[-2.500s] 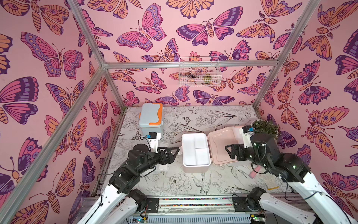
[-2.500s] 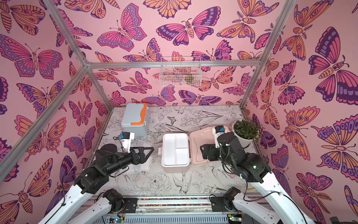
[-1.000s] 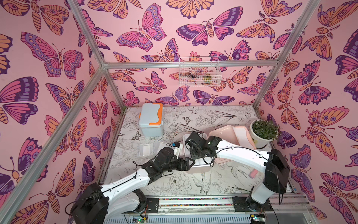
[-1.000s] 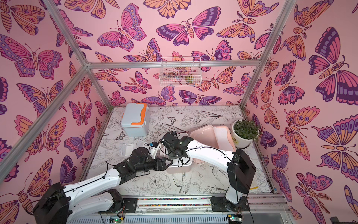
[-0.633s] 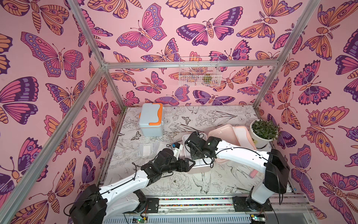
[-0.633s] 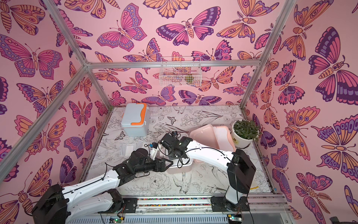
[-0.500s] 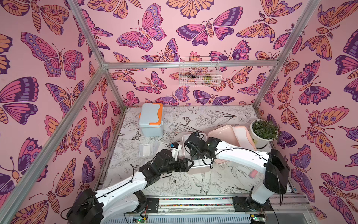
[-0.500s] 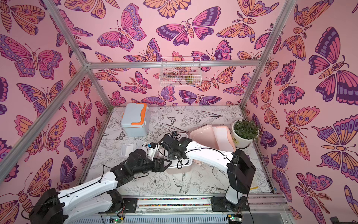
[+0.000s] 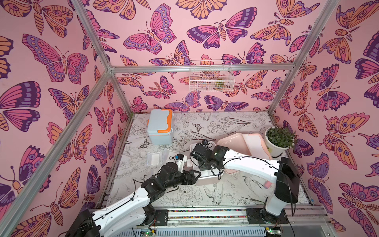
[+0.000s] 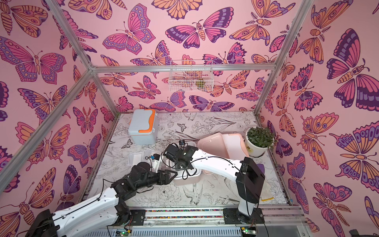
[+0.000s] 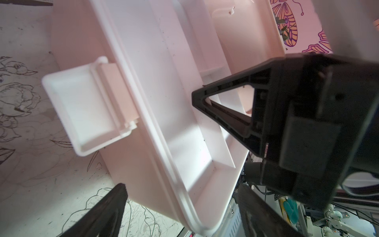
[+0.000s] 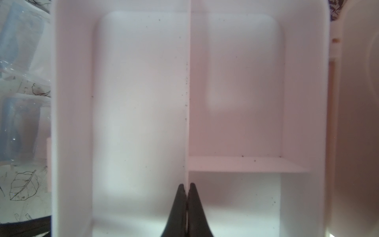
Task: Open first aid kits and take out gauze
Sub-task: Pick up the compartment layer from the first aid kit.
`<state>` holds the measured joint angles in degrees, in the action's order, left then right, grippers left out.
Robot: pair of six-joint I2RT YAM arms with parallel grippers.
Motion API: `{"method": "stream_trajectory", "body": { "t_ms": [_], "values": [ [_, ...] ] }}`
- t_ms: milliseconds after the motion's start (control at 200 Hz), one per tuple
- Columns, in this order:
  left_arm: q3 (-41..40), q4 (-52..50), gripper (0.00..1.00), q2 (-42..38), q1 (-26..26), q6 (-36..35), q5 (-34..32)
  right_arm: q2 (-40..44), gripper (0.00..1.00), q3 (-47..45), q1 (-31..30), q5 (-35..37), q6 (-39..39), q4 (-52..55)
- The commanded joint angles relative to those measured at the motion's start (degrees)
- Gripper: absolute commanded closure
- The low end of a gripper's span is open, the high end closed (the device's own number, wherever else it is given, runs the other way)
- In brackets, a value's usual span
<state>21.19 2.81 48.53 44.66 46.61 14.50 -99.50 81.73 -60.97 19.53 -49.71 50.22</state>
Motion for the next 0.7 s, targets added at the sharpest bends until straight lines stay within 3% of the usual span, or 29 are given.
{"method": "stream_trajectory", "body": {
  "t_ms": [0,406,691],
  "values": [
    [-1.0,-1.6,0.14,-0.6,-0.2,0.3,-1.0,0.5,1.0,2.2,-0.8,3.1,-1.8,2.4],
    [-0.1,-3.3,0.13,-2.7,-0.3,0.4,-1.2,5.6,1.0,0.9,-1.3,4.5,-1.1,1.2],
    [4.3,-12.7,0.11,-10.2,-0.4,-1.7,-3.2,13.7,1.0,-2.7,-1.3,7.0,1.1,-1.3]
  ]
}}
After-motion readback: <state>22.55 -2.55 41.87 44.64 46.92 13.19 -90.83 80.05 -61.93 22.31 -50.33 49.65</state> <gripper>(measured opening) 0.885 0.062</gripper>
